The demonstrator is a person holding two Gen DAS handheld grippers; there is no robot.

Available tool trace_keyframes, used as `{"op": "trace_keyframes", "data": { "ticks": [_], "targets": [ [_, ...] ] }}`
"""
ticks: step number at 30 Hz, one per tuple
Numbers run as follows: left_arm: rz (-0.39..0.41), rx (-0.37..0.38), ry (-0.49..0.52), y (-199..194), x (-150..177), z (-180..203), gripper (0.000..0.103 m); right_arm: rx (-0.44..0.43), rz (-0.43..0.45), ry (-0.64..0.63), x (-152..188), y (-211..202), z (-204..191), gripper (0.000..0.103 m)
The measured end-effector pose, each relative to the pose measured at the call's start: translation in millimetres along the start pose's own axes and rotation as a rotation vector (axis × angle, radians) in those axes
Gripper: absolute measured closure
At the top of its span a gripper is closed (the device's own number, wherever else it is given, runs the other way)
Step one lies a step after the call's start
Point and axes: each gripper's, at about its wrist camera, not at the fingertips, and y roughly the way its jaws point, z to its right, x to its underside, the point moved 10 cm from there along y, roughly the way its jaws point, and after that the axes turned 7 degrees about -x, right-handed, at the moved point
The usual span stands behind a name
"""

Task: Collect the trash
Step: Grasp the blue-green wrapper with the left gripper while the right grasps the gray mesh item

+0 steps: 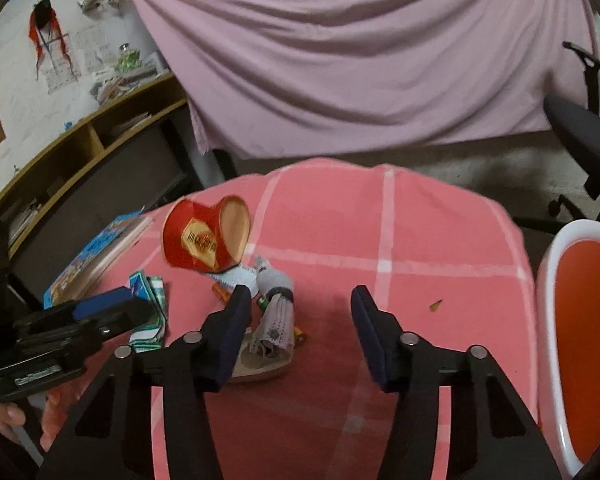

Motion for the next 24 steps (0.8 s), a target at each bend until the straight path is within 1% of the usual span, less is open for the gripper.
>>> {"op": "trace_keyframes", "data": {
  "ticks": [2, 4, 5, 6, 7, 10, 12, 13, 14, 15, 19, 24],
  "targets": [
    [0.003, 0.003, -0.02, -1, -5, -1, 0.06, -0.027, -0.044, 0.013, 5, 8, 0, 0.054],
    [-0.003, -0.006, -0.018, 0, -7, 0, 0.063, -0.057, -0.058, 0.046, 6, 11, 3, 0.054],
    [-0.004, -0.019, -0.017, 1, -7, 0, 0.068, -0.07, -0.058, 0.063, 6, 11, 5, 0.057],
    [-0.003, -0.023, -0.019, 0, -8, -1, 0.073, -0.078, -0.057, 0.076, 7, 10, 7, 0.063],
    [-0.005, -0.02, -0.023, 0, -8, -2, 0.075, -0.084, -0.058, 0.087, 8, 10, 9, 0.066],
    [0.0, -0.017, -0.034, 0, -8, -1, 0.076, -0.115, -0.063, 0.092, 9, 10, 6, 0.075],
    [0.006, -0.021, -0.035, -2, -8, -2, 0.078, -0.154, -0.075, 0.086, 11, 11, 0, 0.085],
    [0.011, -0.018, -0.035, -3, -9, -2, 0.078, -0.164, -0.079, 0.085, 12, 11, -1, 0.088],
    [0.016, -0.015, -0.037, -4, -9, -2, 0.083, -0.172, -0.078, 0.087, 12, 10, -1, 0.09],
    [0.02, -0.009, -0.042, -5, -9, -2, 0.09, -0.18, -0.074, 0.088, 13, 8, 0, 0.093],
    [0.041, 0.003, -0.064, -11, -9, -7, 0.09, -0.17, -0.039, 0.069, 10, 0, -2, 0.094],
    [0.081, 0.025, -0.057, -21, -11, -4, 0.094, -0.117, 0.018, -0.025, 5, -11, -16, 0.095]
  ]
}}
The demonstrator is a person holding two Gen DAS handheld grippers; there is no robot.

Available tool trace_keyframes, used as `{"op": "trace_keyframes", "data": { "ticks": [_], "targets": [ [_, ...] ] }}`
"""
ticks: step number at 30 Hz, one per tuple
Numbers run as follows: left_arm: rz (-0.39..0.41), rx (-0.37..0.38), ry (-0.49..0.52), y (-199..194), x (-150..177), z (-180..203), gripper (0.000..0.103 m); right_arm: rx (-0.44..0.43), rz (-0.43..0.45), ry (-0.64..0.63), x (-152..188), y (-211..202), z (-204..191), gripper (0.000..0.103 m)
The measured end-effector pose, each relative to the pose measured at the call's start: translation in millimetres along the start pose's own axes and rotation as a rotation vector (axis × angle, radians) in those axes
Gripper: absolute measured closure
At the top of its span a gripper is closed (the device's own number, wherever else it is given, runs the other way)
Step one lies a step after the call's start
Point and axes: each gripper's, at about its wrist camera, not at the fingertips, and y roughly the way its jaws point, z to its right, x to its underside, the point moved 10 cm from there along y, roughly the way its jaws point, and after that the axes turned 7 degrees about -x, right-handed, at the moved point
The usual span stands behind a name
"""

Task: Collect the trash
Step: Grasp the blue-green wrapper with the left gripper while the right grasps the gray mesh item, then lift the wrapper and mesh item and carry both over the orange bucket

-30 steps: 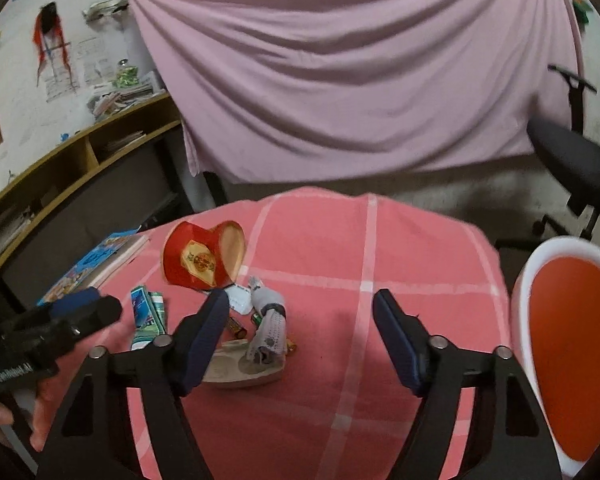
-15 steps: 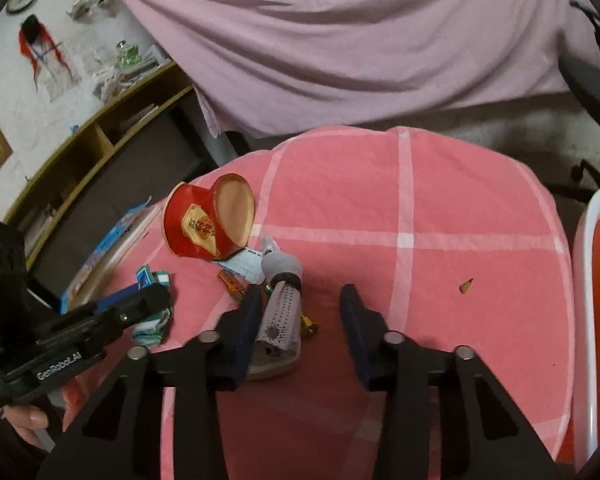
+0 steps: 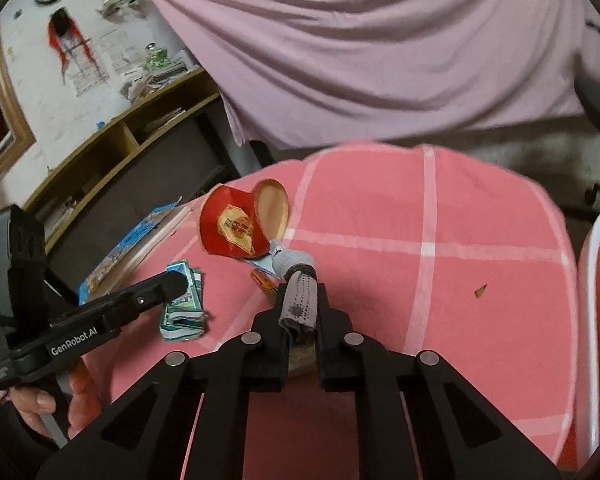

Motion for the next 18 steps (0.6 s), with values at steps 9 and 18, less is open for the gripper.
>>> {"op": "trace_keyframes", "data": {
  "ticks": [9, 18],
  "targets": [
    [0.189, -0.028, 0.003, -36, -12, -2, 0.096, 0.042, 0.146, -0.167, -12, -22, -27, 0.095],
    [0.393, -0.032, 0.095, -76, -14, 16, 0.101, 0.077, 0.327, -0.289, -18, -54, -52, 0.095]
  ]
}}
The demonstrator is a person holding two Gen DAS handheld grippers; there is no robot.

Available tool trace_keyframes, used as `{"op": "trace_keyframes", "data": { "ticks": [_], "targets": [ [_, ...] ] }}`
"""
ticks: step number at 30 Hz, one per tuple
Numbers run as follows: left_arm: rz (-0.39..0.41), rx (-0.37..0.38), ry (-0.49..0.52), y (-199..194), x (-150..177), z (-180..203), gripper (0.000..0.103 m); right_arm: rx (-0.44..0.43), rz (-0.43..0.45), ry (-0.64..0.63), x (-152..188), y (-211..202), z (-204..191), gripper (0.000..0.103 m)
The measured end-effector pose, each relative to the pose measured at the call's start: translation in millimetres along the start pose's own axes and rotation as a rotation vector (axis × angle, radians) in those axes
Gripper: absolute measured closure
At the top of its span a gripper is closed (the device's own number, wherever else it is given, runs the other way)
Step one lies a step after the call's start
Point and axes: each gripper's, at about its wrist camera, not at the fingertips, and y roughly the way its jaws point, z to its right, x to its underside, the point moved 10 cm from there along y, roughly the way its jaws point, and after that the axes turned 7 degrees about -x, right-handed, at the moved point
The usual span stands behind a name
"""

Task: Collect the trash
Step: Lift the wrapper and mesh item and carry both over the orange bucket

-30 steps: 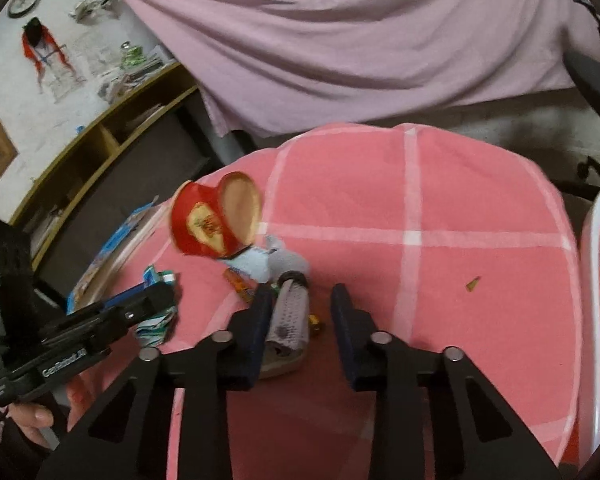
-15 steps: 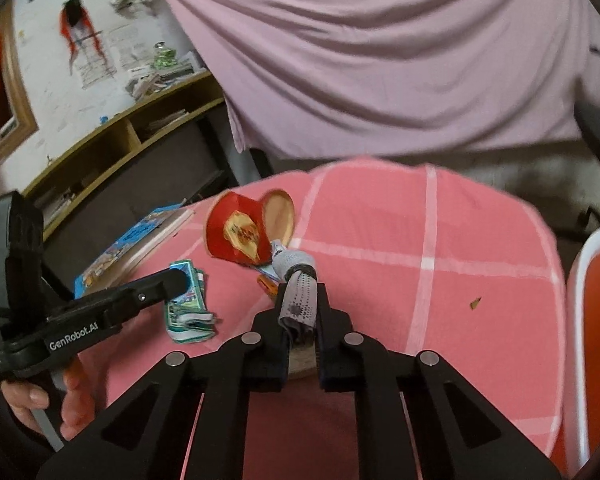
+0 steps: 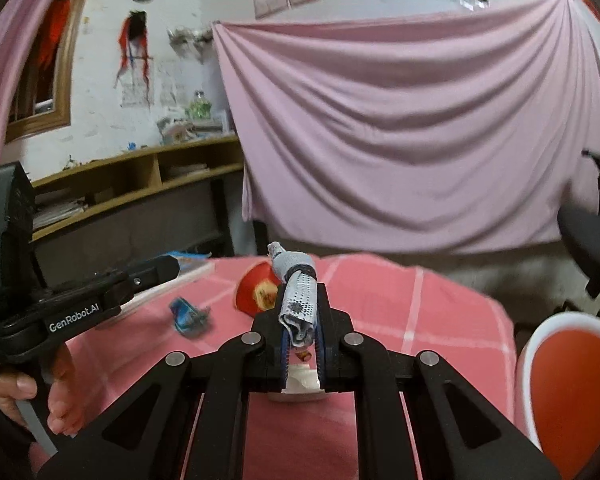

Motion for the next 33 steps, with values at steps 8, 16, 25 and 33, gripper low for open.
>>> {"op": "trace_keyframes", "data": {
  "ticks": [8, 16, 25, 33],
  "targets": [
    [-0.097, -0.007, -0.068, 11, 13, -19, 0.101, 0.002, 0.006, 0.039, 0, -1, 6, 0.095],
    [-0.3, -0.037, -0.166, 26, 40, -41, 0.094, -0.003, -0.016, 0.038, 3, 0, 4, 0.095],
    [-0.427, -0.086, -0.196, 45, 60, -48, 0.058, 0.012, -0.058, 0.055, 9, 6, 9, 0.095],
    [-0.458, -0.066, -0.142, 53, 64, -37, 0.085, 0.026, -0.123, 0.074, 17, 16, 14, 0.095]
  ]
}}
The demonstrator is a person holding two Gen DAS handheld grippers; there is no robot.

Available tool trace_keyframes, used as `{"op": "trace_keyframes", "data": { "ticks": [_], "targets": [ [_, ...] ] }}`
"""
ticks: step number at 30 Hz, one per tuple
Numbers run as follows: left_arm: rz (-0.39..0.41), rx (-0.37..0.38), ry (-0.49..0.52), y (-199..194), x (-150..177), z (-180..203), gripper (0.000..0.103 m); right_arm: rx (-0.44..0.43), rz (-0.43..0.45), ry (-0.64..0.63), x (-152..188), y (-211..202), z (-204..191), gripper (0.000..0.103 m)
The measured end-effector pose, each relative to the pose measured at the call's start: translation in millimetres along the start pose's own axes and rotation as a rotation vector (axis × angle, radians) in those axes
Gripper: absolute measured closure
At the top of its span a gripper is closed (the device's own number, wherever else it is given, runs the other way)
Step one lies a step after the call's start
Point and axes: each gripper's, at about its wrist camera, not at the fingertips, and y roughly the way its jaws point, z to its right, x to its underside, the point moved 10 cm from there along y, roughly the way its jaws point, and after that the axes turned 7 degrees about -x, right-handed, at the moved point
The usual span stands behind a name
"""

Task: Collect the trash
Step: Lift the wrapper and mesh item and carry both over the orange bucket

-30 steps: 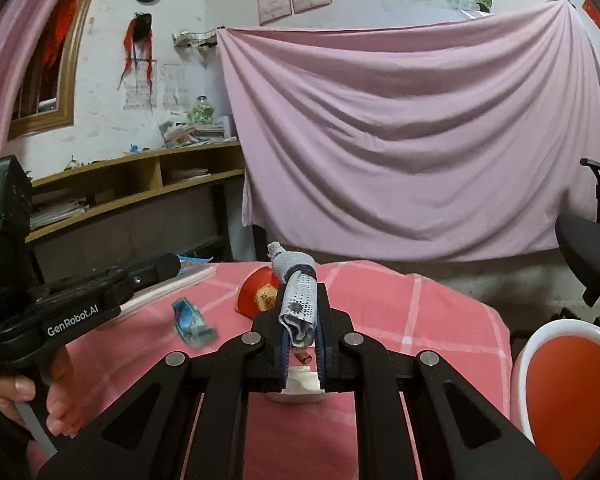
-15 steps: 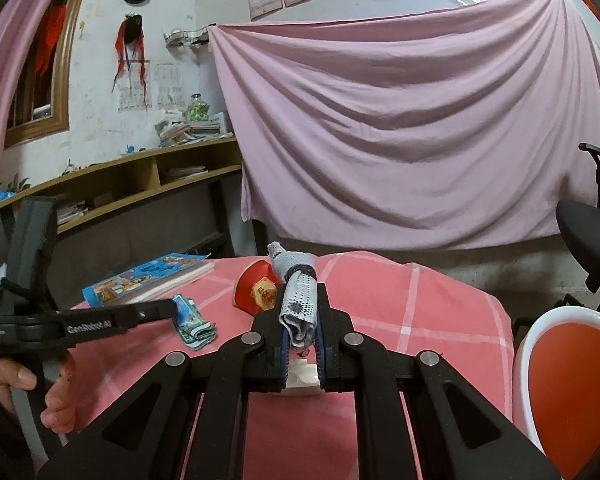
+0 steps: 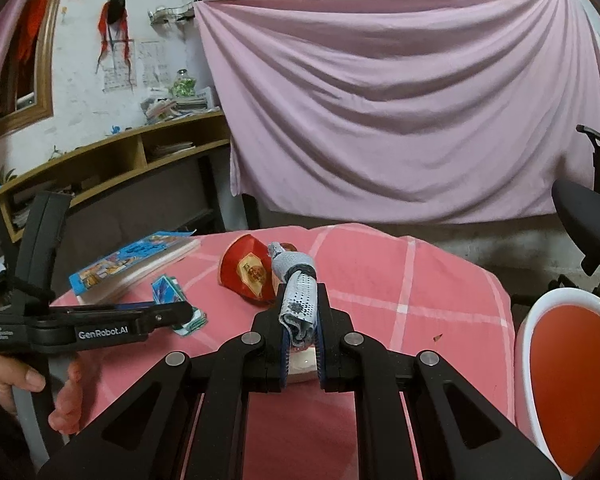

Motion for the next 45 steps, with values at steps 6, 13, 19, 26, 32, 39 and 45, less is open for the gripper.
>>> {"op": "trace_keyframes", "data": {
  "ticks": [6, 13, 19, 26, 32, 39, 45],
  "targets": [
    [0.038, 0.048, 0.017, -6, -2, 8, 0.1, 0.005, -0.011, 0.003, 2, 0, 2, 0.095],
    [0.202, 0.11, 0.065, -40, -12, 23, 0.101, -0.009, 0.095, -0.02, -7, -21, -5, 0.095],
    [0.346, 0.103, 0.153, -70, -13, 41, 0.101, 0.006, 0.168, -0.076, -12, -37, -15, 0.095],
    [0.517, 0.105, 0.239, -119, -12, 75, 0.101, 0.085, 0.307, -0.084, -26, -70, -6, 0.095],
    [0.588, 0.135, 0.342, -149, -5, 124, 0.101, 0.178, 0.428, -0.082, -34, -114, 8, 0.095],
    [0.559, 0.23, 0.434, -151, 14, 196, 0.101, 0.295, 0.534, 0.001, -37, -174, 55, 0.095],
    [0.476, 0.318, 0.489, -135, 25, 264, 0.101, 0.385, 0.531, 0.156, -17, -205, 118, 0.095]
  ]
}}
